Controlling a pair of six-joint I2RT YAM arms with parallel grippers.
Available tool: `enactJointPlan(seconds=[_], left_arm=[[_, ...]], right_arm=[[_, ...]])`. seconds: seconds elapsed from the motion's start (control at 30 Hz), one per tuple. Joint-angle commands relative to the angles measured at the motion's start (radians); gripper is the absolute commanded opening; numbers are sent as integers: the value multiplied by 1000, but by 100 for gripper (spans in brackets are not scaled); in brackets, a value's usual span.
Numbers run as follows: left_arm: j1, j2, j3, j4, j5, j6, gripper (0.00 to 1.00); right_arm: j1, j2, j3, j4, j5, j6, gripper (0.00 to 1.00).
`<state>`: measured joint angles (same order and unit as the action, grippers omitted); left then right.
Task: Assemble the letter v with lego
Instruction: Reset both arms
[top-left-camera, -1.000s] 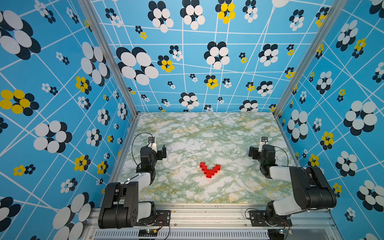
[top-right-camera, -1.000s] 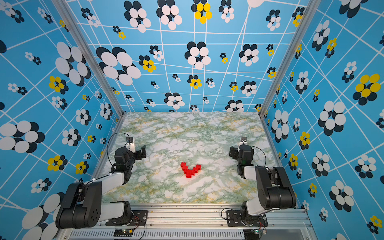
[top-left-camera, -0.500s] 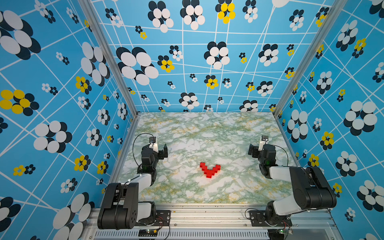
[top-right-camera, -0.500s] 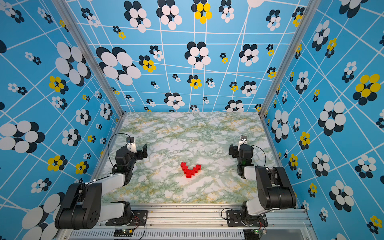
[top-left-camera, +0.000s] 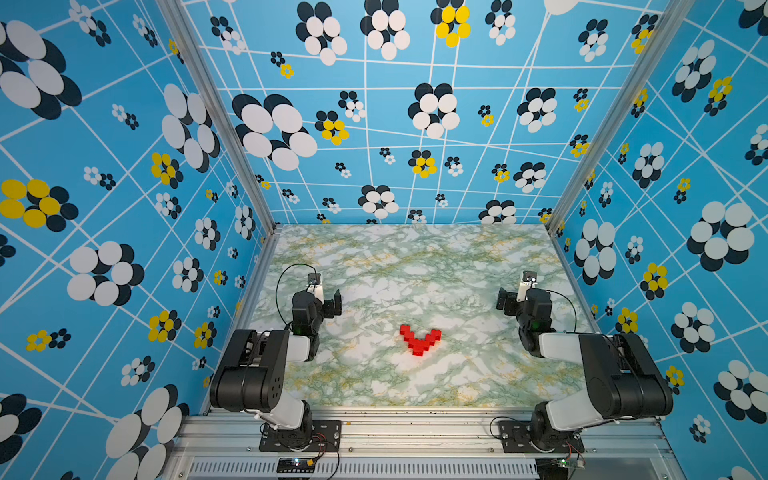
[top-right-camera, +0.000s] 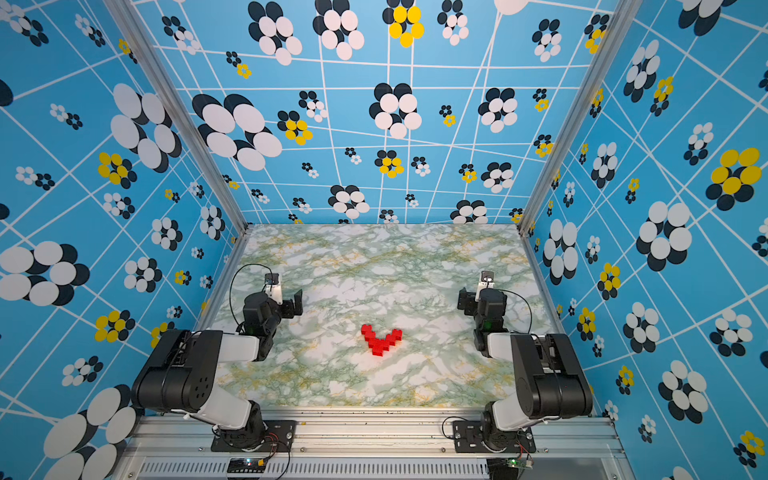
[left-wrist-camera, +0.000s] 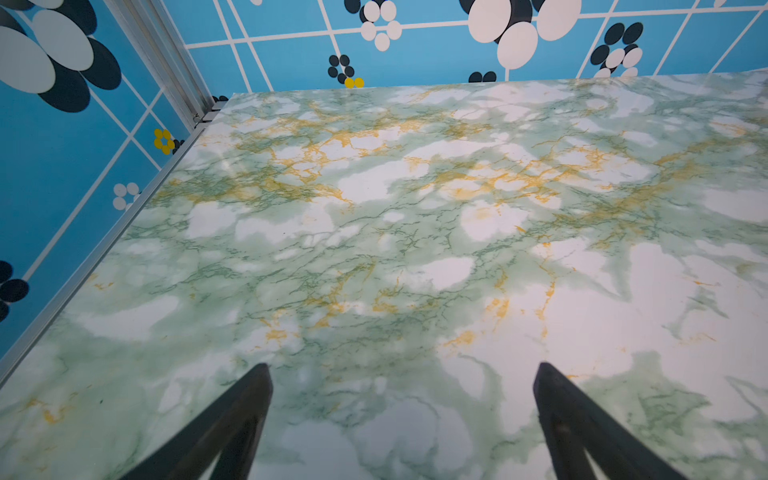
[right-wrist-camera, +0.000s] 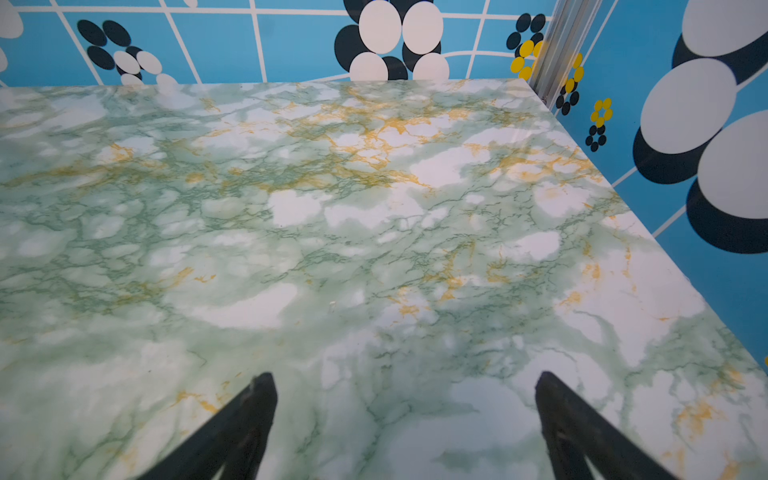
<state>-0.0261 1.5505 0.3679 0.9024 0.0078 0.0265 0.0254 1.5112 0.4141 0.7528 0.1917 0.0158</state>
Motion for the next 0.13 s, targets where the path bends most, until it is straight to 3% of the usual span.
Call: enactJointPlan(seconds=[0.0,0.1], left_arm=[[-3,2,14,26,0,-6,99],[-2,2,12,31,1,-6,100]], right_arm=[[-1,0,10,20,-14,16,99],[-1,-2,-2,36,-10,12,99]])
